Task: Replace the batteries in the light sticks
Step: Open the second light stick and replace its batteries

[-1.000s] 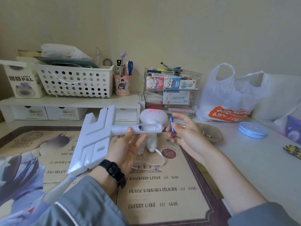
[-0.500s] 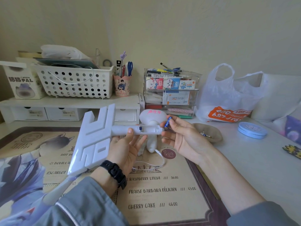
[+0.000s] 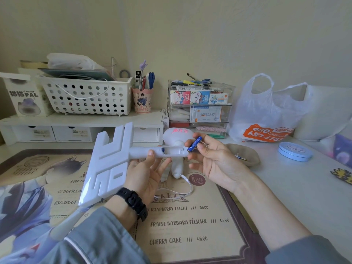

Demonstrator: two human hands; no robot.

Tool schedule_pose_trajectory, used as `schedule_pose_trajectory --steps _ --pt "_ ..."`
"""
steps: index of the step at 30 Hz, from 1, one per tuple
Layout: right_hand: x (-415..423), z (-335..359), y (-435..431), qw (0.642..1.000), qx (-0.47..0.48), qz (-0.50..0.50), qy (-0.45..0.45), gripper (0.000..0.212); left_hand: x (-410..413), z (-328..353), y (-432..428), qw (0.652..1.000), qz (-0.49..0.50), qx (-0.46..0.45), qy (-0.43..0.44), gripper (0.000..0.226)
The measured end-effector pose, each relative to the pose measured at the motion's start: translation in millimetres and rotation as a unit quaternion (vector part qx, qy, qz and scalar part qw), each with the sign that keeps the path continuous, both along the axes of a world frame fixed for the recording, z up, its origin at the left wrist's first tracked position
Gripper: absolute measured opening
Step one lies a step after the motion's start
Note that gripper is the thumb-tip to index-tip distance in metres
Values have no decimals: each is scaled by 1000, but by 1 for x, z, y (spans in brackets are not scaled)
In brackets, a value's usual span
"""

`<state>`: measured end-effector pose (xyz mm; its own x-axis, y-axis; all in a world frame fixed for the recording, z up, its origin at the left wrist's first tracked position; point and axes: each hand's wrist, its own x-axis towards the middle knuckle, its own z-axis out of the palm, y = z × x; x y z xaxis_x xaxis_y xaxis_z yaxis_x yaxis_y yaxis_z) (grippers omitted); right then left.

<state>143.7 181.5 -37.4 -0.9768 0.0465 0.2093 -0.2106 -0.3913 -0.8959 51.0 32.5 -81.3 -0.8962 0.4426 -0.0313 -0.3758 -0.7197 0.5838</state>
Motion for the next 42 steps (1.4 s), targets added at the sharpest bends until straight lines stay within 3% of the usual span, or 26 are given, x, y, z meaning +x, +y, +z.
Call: schedule_pose_trajectory --steps 12,19,22,24,25,27,29,32,38,42 --pt "-3 -4 4 1000 4 18 15 38 0 0 0 1000 4 14 -10 36" --pt "-4 -5 6 1000 17 6 7 36 1 1 0 1000 5 8 4 31" --pt "-6 -5 4 999 13 -38 -1 26 2 1 -1 1000 2 5 11 25" --pt "-11 -7 3 991 26 -129 -8 19 2 0 -1 1000 4 5 12 32" --pt "-13 -9 4 979 66 -193 1 18 2 -1 -1 1000 6 4 13 35" --pt "-16 -14 4 920 227 -314 54 18 2 -1 -1 1000 7 -1 21 39" --pt "-16 -17 1 866 337 -347 125 19 4 -1 0 999 3 -11 33 37" --pt "-14 -19 -10 838 403 -332 158 22 7 -1 2 999 0 -22 38 36" --pt "-17 -26 -10 725 548 -374 187 10 8 0 2 999 -6 -21 36 40" --pt "-20 -26 -12 698 572 -374 215 9 12 2 3 999 -11 -30 34 36"
